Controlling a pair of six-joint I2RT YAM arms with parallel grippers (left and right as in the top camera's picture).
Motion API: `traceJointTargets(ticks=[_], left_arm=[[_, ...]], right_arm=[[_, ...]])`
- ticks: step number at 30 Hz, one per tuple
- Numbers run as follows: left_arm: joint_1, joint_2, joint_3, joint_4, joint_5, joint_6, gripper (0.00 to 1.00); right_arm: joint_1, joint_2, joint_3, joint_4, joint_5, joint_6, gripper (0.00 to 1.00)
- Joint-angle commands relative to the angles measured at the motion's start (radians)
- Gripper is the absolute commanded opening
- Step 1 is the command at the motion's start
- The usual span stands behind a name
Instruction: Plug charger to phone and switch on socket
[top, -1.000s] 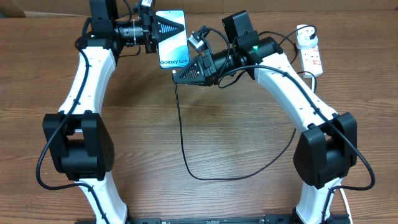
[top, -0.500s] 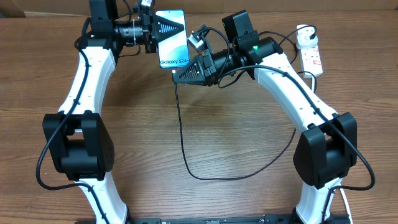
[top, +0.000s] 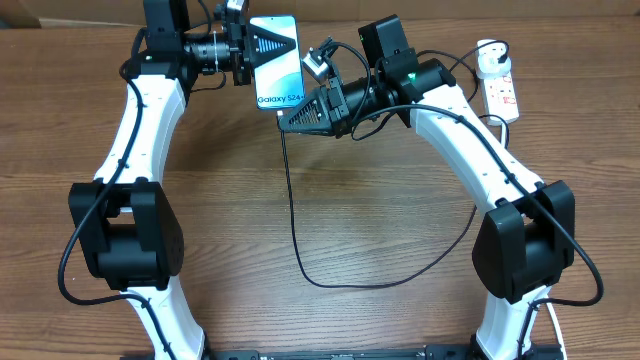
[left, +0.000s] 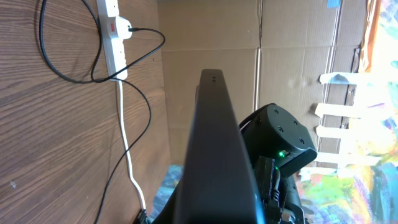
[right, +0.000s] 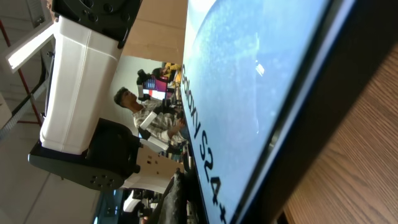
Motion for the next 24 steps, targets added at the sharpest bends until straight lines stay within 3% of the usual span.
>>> traceJointTargets(ticks=[1, 24], left_arm=[[-0.013, -0.009, -0.001, 0.003, 0.064, 0.018, 0.04], [-0.013, -0.009, -0.001, 0.003, 0.158, -0.007, 0.04]], right_arm=[[-0.005, -0.023, 0.011, 0.015, 0.016, -0.019, 0.04], [-0.005, -0.023, 0.011, 0.016, 0.061, -0.019, 0.04]])
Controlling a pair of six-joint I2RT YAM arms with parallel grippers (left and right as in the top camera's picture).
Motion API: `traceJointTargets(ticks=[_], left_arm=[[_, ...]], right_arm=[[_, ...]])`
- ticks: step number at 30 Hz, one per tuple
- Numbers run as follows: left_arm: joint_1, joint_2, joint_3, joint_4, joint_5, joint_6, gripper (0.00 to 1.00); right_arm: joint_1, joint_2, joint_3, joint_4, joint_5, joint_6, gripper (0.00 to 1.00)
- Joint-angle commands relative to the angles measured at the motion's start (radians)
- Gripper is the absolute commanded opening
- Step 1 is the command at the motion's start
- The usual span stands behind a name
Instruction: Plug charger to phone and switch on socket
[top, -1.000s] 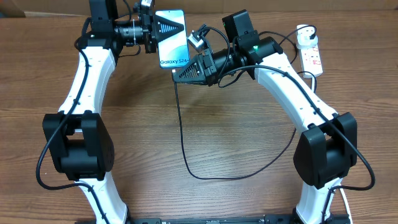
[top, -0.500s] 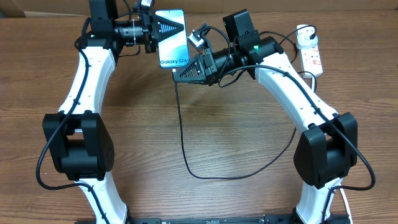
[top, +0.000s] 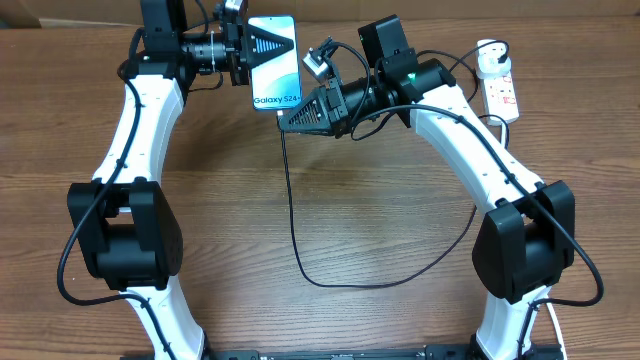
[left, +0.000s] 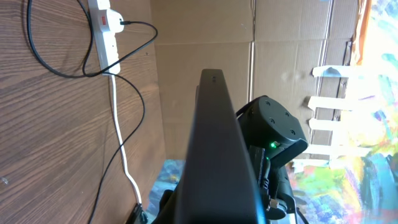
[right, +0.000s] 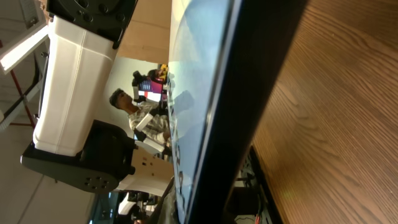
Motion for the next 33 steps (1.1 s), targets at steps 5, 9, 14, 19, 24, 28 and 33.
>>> traceJointTargets(ticks=[5, 9, 14, 19, 24, 28, 33], left_arm=[[-0.022, -0.009, -0.001, -0.003, 0.11, -0.003, 0.04], [-0.02, -0.009, -0.001, -0.003, 0.073, -0.004, 0.04], [-0.02, -0.009, -0.001, -0.003, 0.052, -0.004, 0.04], [-0.02, -0.009, -0.001, -0.003, 0.041, -0.004, 0.04], [-0.02, -0.009, -0.001, -0.003, 0.033, -0.008, 0.04], [-0.023, -0.009, -0.001, -0.003, 0.018, -0.015, 0.04], [-0.023, -0.009, -0.001, -0.003, 0.016, -0.015, 0.05]], right_arm=[[-0.005, -0.023, 0.011, 0.019, 0.034, -0.011, 0.04], [-0.005, -0.023, 0.011, 0.014, 0.026, -0.011, 0.04], [-0.002, -0.023, 0.011, 0.006, 0.027, -0.011, 0.04], [-0.002, -0.023, 0.011, 0.003, 0.026, -0.011, 0.04], [-0.002, -0.023, 0.011, -0.001, 0.026, -0.011, 0.04], [0.0, -0.023, 0.011, -0.002, 0.016, -0.011, 0.04], [0.003, -0.023, 0.011, -0.005, 0.016, -0.011, 0.04]])
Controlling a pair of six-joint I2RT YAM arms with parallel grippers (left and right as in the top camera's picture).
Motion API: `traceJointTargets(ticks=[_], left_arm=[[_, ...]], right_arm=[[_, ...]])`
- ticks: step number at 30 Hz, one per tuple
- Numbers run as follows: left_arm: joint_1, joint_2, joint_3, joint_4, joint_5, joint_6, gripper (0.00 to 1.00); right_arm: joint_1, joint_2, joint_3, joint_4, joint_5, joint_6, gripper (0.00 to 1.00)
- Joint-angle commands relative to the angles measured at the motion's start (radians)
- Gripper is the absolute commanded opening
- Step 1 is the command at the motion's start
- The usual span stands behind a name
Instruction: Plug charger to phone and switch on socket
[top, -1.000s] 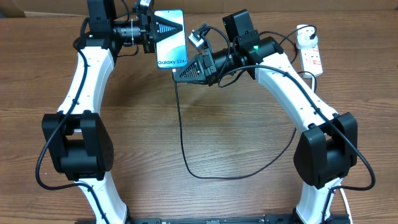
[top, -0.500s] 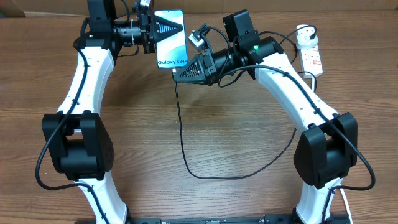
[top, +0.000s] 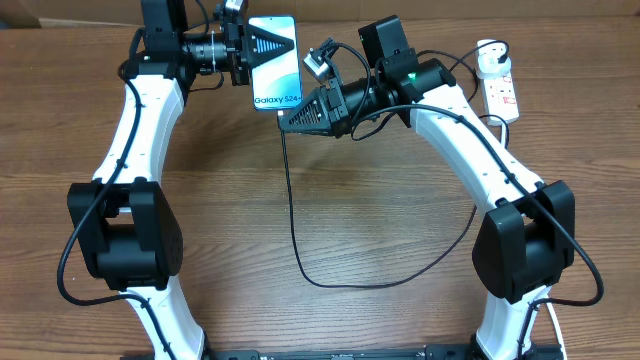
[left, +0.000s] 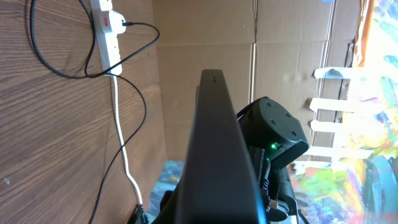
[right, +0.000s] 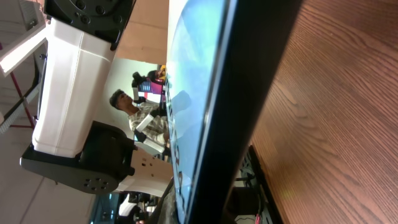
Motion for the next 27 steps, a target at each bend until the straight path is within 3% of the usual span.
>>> traceJointTargets(ticks=[1, 27], left_arm=[[-0.022, -0.009, -0.001, -0.002, 0.027, -0.014, 0.04], [-0.022, -0.009, -0.001, -0.055, 0.005, 0.063, 0.04]], right_arm=[[0.002, -0.023, 0.011, 0.006, 0.013, -0.01, 0.04], [0.002, -0.023, 0.011, 0.015, 0.0, -0.006, 0.04]])
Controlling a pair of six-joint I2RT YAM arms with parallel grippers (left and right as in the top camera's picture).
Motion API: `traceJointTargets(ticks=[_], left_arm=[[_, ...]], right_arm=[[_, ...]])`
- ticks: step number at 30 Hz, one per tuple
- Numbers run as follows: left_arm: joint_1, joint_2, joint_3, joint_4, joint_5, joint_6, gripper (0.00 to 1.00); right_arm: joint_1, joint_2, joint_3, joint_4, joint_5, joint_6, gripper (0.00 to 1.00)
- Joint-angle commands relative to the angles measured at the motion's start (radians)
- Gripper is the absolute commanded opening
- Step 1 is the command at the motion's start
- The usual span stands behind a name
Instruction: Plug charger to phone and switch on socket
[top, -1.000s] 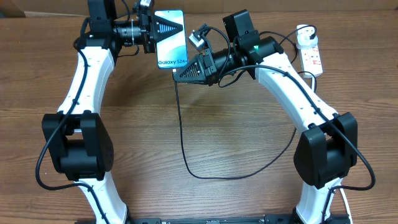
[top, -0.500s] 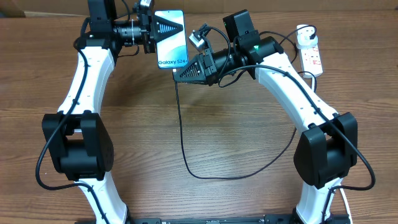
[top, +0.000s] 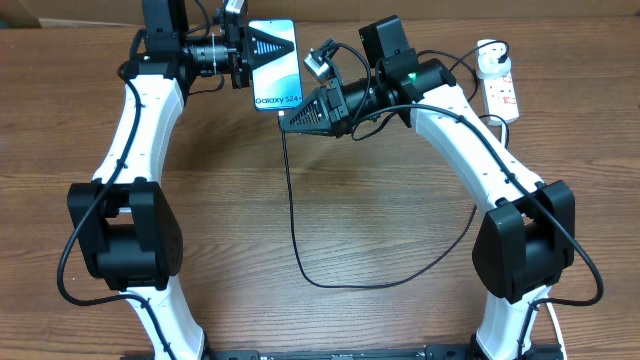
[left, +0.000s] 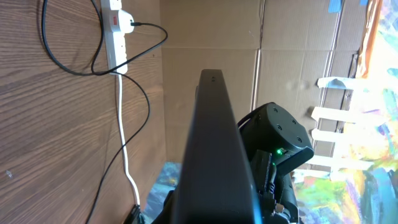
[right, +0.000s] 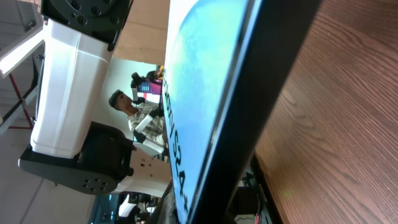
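The phone, its pale blue screen up and reading Galaxy S24, is held above the table's back with my left gripper shut on its upper part. My right gripper sits at the phone's lower end, shut on the charger plug, which is itself hidden; the black cable hangs from its tip. In the left wrist view the phone's dark edge fills the middle. The right wrist view shows the screen and the edge close up. The white socket strip lies at the back right, its red switch visible.
The black cable loops across the table's middle and runs back along the right arm. A white adaptor is plugged in the strip. Cardboard panels stand behind the table.
The phone has tilted slightly, so a little more of its screen shows in the right wrist view. The left wrist view has shifted a little. Both grippers keep their hold.
At first the phone's screen faced the right wrist camera broadly, with the right gripper at its lower end. Then the phone showed nearly edge-on there and stayed so. Now it has turned back a little. Both arms have stayed at the table's back throughout.
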Motion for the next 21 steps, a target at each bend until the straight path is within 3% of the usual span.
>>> traceJointTargets(ticks=[1, 21], left_arm=[[-0.02, -0.009, -0.001, -0.004, 0.032, 0.06, 0.04], [-0.019, -0.009, -0.001, -0.004, 0.035, 0.059, 0.04]], right_arm=[[0.002, -0.023, 0.011, 0.014, -0.005, -0.007, 0.04], [-0.005, -0.024, 0.011, 0.006, -0.032, -0.008, 0.04]])
